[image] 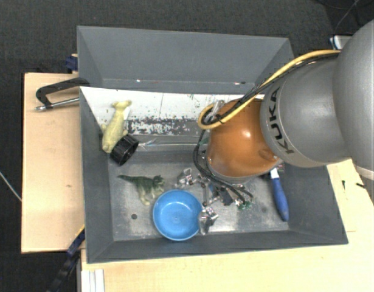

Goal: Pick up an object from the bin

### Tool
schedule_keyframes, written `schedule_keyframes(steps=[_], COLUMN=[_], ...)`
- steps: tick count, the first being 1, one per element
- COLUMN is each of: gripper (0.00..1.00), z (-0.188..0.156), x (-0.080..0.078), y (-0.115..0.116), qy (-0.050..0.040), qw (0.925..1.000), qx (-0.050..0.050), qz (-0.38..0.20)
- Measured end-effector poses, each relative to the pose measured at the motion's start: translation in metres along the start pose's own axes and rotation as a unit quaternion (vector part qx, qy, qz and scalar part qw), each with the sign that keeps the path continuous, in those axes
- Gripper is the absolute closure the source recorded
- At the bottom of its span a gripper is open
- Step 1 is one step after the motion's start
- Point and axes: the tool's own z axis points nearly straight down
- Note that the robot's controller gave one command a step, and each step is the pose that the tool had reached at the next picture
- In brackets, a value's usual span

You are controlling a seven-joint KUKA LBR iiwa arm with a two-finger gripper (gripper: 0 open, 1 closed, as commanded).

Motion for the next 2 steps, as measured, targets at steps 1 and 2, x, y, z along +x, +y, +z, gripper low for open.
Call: schedule_keyframes(steps=[1, 2], gripper=[0.00, 1.00], z=[0.0079, 0.0076], x=[-0.0246, -0.0239], y=[0.0304, 0.0299], qy=[-0.0012, 0.0002], qw=[0.9991, 0.9991], qx=[0.002, 0.002], qz=[0.042, 0.042])
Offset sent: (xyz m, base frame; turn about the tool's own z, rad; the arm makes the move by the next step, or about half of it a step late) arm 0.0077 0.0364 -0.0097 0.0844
